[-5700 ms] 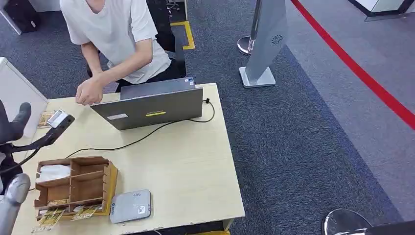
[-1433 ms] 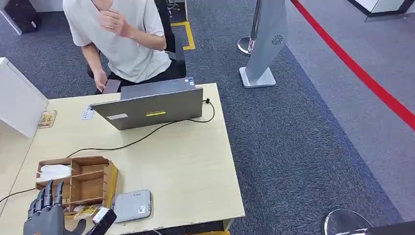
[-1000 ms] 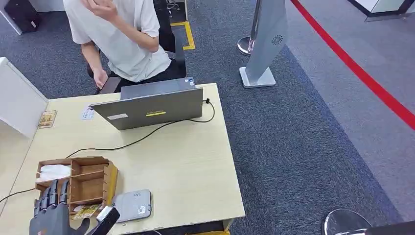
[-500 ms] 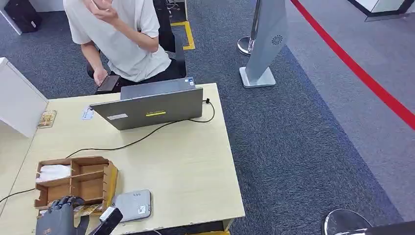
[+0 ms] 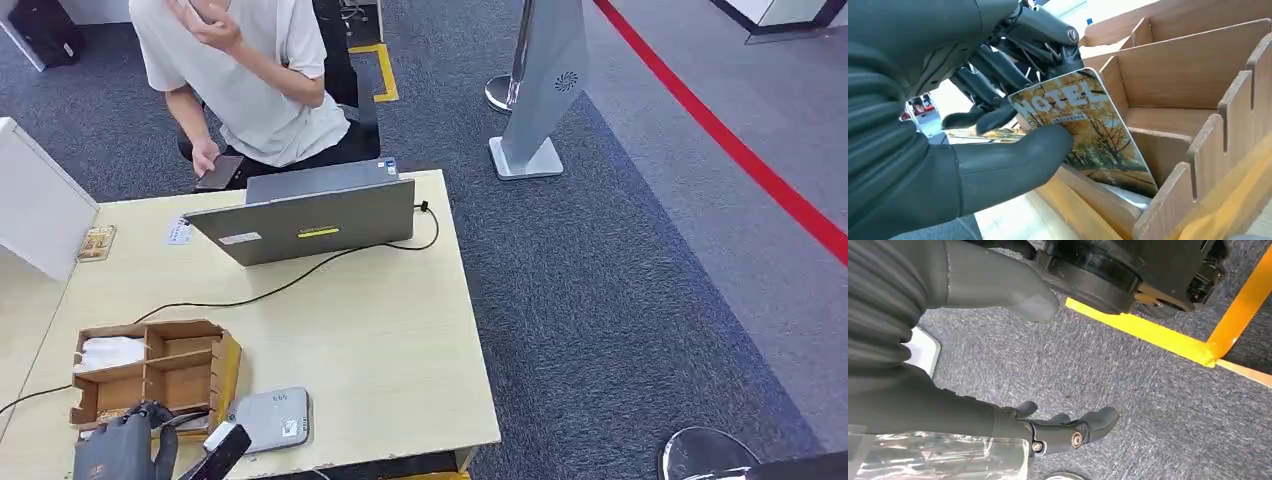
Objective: Pass the card to the sensor for recognition and then transmit it.
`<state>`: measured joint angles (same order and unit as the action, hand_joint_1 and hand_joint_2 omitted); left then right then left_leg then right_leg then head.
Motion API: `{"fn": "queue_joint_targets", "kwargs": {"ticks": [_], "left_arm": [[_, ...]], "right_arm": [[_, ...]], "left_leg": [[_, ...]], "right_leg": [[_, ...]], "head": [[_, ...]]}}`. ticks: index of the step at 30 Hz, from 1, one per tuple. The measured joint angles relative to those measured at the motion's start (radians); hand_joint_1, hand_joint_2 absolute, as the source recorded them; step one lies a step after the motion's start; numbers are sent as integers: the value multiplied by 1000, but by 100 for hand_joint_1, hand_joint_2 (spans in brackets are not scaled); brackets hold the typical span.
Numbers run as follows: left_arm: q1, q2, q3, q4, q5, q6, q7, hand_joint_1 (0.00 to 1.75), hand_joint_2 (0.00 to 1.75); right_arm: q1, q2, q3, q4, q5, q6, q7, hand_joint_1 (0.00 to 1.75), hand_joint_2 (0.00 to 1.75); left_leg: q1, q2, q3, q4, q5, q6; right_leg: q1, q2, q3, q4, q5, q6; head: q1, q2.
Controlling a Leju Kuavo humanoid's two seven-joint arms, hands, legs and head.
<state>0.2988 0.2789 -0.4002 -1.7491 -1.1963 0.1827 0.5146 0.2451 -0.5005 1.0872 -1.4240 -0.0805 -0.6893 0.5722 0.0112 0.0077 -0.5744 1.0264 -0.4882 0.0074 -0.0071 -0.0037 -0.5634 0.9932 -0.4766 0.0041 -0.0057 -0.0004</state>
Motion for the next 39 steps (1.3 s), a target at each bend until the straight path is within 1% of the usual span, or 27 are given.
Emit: {"fn": "queue_joint_targets", "kwargs": {"ticks": [3,6,10,12,14,16,19,20,21,23,24,25,27,29,30,31,33,34,36,39], "left_arm": [[-1,2,0,1,-18,19,-3,175,175],[-1,6,0,-1,-32,20,-2,175,175],[-2,19,0,-44,-61,13,-14,175,175],[-2,27,0,-73,-56,0,-33,175,175],[-2,38,0,-125,-51,-30,-40,175,175],[-3,58,-1,-174,-48,-65,-58,175,175],[-1,131,-13,-271,-43,-142,-79,175,175],[5,163,-16,-305,-38,-151,-82,175,175],[14,204,-17,-340,-30,-150,-88,175,175],[27,260,-17,-387,-38,-124,-108,175,175],[25,281,-18,-408,-46,-117,-122,175,175],[16,300,-18,-429,-45,-123,-130,175,175],[-27,320,-17,-463,-24,-142,-146,175,175],[-94,322,-17,-479,-3,-181,-152,175,175],[-116,321,-16,-486,2,-184,-151,175,175],[-137,320,-13,-488,-2,-190,-140,175,175],[-211,302,0,-473,-5,-207,-105,175,175],[-261,287,10,-451,-5,-204,-99,175,175],[-368,257,40,-369,-6,-182,-98,175,175],[-511,237,86,-227,-33,-125,-109,175,175]], "right_arm": [[0,0,0,1,-2,0,-10,0,175],[1,0,0,1,1,0,-8,0,175],[4,0,0,3,2,0,-10,0,175],[8,0,-1,3,5,0,-16,0,175],[17,0,-4,-7,23,0,4,0,175],[26,0,-9,-16,34,0,16,0,175],[43,0,-22,-23,35,0,20,0,175],[51,0,-27,-22,35,0,9,0,175],[61,0,-37,-20,35,0,-17,0,175],[73,0,-47,-13,18,0,-61,0,175],[75,0,-50,-10,13,0,-66,0,175],[77,0,-51,-11,19,0,-53,0,175],[78,0,-53,-11,23,0,-46,0,175],[76,0,-53,-18,22,0,-27,0,175],[75,0,-53,-22,28,0,-25,0,175],[75,0,-53,-23,32,0,-26,0,175],[67,0,-43,-19,24,0,-37,0,175],[56,-1,-30,-14,12,0,-44,0,175],[22,-3,1,0,-11,0,-72,0,175],[-30,-3,49,26,-51,0,-114,0,175]], "left_leg": [[0,0,0,0,0,0],[0,0,0,0,0,0],[0,0,0,0,0,0],[0,0,0,0,0,0],[0,0,0,0,0,0],[0,0,0,0,0,0],[1,0,0,0,0,0],[1,0,0,0,0,0],[1,0,0,0,0,0],[1,0,0,0,0,0],[1,0,0,0,0,0],[1,-1,0,0,0,0],[1,-2,0,0,0,0],[1,-3,0,0,1,0],[0,-3,0,0,1,0],[0,-2,1,0,1,0],[0,-2,0,0,2,0],[0,-3,0,0,3,1],[0,-5,0,0,5,1],[0,-3,0,0,7,-1]], "right_leg": [[0,0,0,0,0,0],[0,0,0,0,0,0],[0,0,0,0,0,0],[0,0,0,0,0,0],[0,0,0,0,0,0],[0,0,0,0,0,0],[1,0,0,0,0,0],[1,0,0,0,0,0],[1,0,0,0,0,0],[1,0,-1,0,-1,-1],[1,0,-1,0,-1,-1],[1,-1,-1,0,-1,-1],[0,-2,0,0,-1,-1],[0,-4,1,0,-1,-1],[0,-4,1,0,0,-1],[0,-3,1,0,0,-1],[0,-3,0,0,1,0],[0,-4,1,0,1,1],[0,-5,1,0,3,0],[0,-3,0,1,5,-2]], "head": [[0,0],[0,0],[0,0],[0,0],[0,0],[0,0],[0,0],[1,0],[0,0],[-1,0],[0,0],[0,0],[-1,0],[0,0],[0,0],[-1,0],[-1,0],[0,0],[0,0],[0,0]]}}
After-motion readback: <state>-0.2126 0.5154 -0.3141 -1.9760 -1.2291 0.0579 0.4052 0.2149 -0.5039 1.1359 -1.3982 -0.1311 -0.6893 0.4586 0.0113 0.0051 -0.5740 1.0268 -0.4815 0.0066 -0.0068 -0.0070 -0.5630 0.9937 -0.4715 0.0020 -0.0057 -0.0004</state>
